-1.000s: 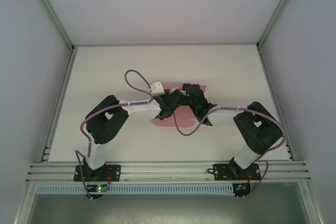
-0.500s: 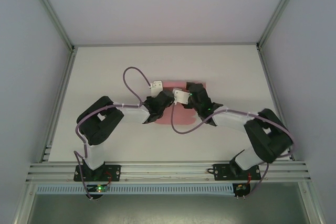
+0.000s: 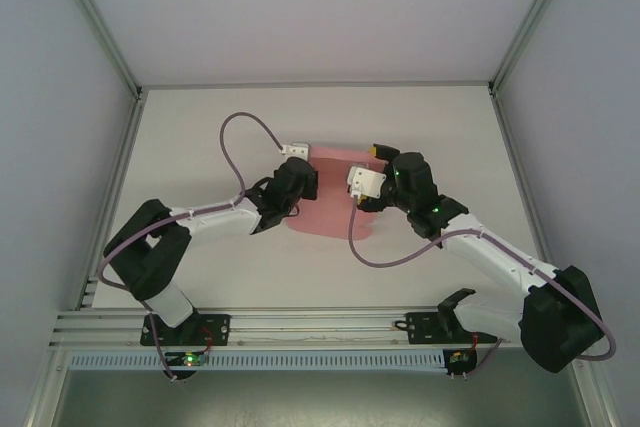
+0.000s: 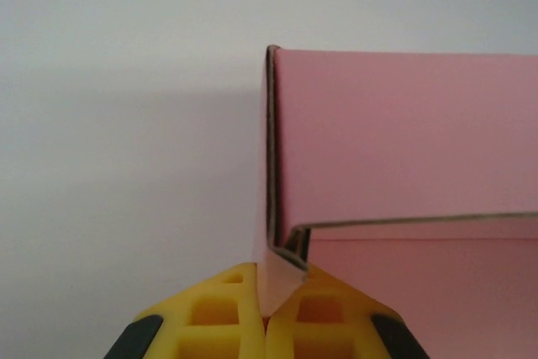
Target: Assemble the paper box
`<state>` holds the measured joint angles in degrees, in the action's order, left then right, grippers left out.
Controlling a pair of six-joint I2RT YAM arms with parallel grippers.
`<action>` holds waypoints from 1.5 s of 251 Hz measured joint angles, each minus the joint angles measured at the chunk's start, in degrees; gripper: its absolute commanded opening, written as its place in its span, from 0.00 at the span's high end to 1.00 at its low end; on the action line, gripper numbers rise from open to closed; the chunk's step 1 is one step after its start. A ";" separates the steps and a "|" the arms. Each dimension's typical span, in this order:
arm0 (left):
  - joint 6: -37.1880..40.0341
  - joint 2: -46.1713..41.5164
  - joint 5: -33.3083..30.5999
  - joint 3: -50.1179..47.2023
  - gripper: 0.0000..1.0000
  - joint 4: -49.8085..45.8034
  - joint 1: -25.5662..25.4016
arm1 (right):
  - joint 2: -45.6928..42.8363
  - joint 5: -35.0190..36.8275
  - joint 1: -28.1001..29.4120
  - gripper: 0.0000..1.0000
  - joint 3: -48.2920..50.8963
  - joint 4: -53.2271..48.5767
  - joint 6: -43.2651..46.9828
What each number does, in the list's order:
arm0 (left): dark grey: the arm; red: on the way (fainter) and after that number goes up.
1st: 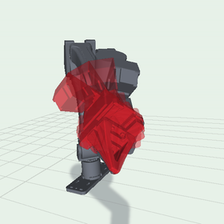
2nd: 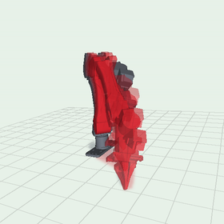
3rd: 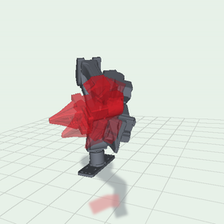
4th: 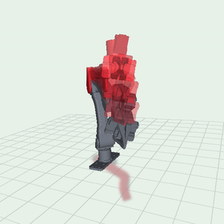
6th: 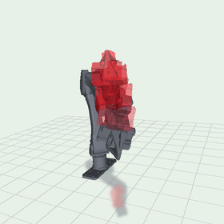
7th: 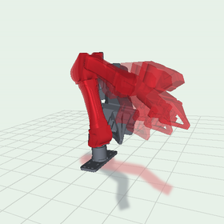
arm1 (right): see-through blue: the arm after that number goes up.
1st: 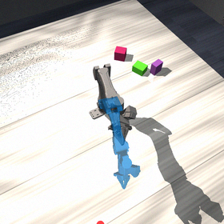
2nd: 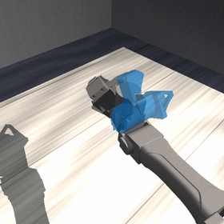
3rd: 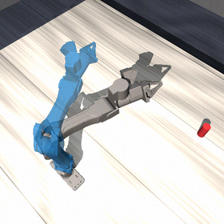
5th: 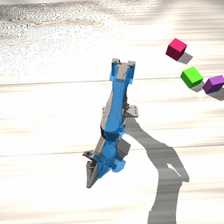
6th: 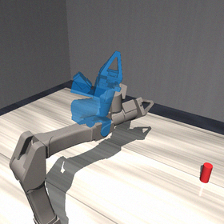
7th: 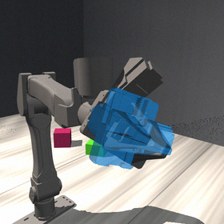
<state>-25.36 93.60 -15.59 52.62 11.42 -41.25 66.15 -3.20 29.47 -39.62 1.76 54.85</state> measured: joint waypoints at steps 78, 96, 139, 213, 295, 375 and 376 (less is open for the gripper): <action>3.98 -2.75 7.69 0.87 1.00 -12.26 0.13 | 4.48 3.02 2.67 0.39 -0.02 1.73 0.92; 4.13 -3.41 8.09 0.61 1.00 -13.03 0.13 | 5.70 4.22 2.97 0.43 -0.02 2.21 0.90; 4.15 -3.54 8.04 0.59 1.00 -15.58 0.15 | 8.07 6.40 4.28 0.72 0.37 4.22 1.31; -0.46 -0.33 3.65 2.49 1.00 -20.11 0.35 | 12.48 9.11 6.84 1.00 0.20 4.90 -0.44; -13.03 4.17 -10.25 11.89 1.00 -32.24 -1.73 | 14.71 9.25 7.30 1.00 -4.46 2.54 -4.15; -19.58 8.70 -19.19 19.10 1.00 -41.79 -3.43 | 14.95 5.25 5.99 1.00 -5.97 0.37 -6.82; -19.58 8.72 -19.23 19.19 1.00 -41.92 -3.43 | 14.95 5.16 5.97 1.00 -5.99 0.35 -6.82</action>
<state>-44.95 102.32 -34.83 71.81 -30.50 -44.69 81.10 1.96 35.44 -45.60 2.11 48.03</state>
